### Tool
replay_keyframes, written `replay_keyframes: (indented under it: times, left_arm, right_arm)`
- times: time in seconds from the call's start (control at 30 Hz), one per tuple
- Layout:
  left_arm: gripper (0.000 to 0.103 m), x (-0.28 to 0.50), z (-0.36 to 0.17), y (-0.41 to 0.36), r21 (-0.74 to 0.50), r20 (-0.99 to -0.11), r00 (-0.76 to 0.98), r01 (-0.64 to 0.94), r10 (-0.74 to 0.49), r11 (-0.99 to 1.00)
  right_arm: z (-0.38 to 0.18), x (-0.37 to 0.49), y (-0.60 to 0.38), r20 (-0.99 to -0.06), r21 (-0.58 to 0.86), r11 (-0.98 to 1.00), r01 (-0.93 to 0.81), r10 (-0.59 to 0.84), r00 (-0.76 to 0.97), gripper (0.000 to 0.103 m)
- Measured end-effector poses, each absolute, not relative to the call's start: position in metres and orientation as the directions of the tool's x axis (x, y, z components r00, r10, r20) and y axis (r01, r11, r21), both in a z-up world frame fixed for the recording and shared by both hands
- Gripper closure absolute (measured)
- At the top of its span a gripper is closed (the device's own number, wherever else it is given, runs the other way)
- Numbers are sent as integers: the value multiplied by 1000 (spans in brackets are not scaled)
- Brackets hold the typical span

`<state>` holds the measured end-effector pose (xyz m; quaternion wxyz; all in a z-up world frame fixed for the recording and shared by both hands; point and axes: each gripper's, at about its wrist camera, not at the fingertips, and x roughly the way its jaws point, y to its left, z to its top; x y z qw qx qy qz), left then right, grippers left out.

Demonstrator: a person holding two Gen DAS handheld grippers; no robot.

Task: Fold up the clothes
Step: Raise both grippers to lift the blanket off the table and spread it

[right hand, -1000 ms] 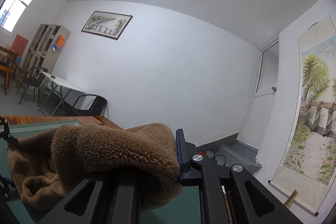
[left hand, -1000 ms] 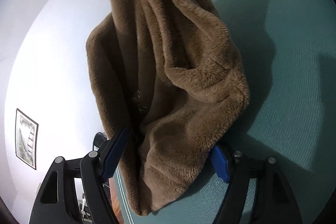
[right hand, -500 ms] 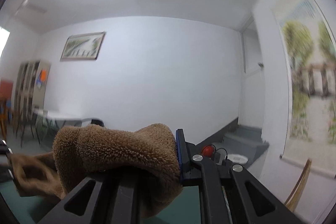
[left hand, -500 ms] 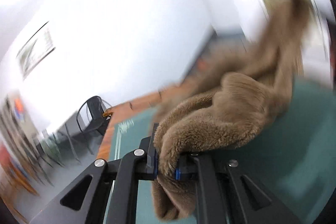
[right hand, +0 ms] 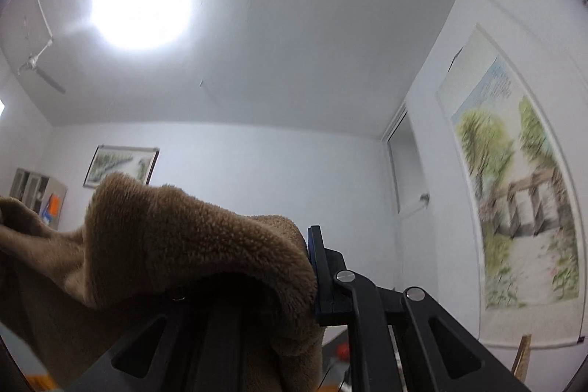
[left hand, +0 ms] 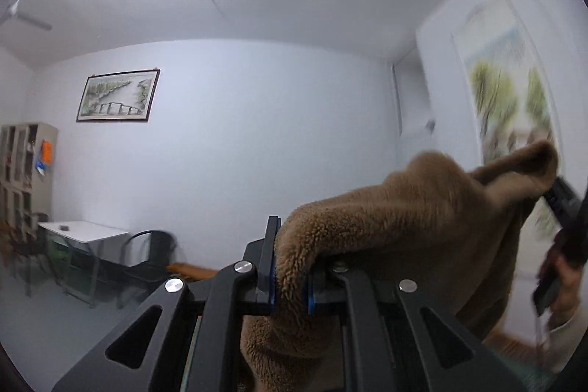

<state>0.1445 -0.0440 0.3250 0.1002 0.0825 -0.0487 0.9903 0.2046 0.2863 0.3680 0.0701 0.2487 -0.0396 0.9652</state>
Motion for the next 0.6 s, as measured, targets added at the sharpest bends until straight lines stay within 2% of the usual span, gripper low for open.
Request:
replay_keyframes:
  times: [0.1, 0.23, 0.3, 0.43, 0.47, 0.53, 0.57, 0.6]
  left_arm:
    - [91, 198, 370, -16, -66, 238, -943, -257, 235, -964]
    - [90, 248, 376, 13, -43, 265, -899, -373, 349, -927]
    - [90, 252, 362, 20, -32, 214, -862, -476, 460, -879]
    - [89, 234, 324, 33, -88, 39, -752, -658, 658, -748]
    - [86, 229, 314, 39, -96, 7, -729, -682, 685, -725]
    - [72, 223, 295, 52, -101, -48, -694, -712, 718, -695]
    - [51, 220, 286, 58, -102, -71, -681, -722, 729, -684]
    - [40, 220, 279, 61, -104, -80, -668, -733, 740, -673]
  right_arm:
    - [399, 239, 279, 586, -31, -975, -220, 161, -794, 91]
    - [432, 276, 264, 686, -20, -952, -307, 210, -696, 91]
    - [446, 285, 259, 691, -37, -951, -308, 198, -695, 91]
    - [465, 291, 245, 688, -87, -940, -329, 183, -702, 91]
    - [464, 294, 241, 693, -99, -935, -340, 180, -698, 91]
    - [461, 300, 232, 703, -125, -925, -360, 174, -690, 91]
    - [458, 305, 227, 707, -137, -919, -369, 170, -687, 91]
    - [455, 309, 222, 712, -151, -912, -382, 168, -682, 91]
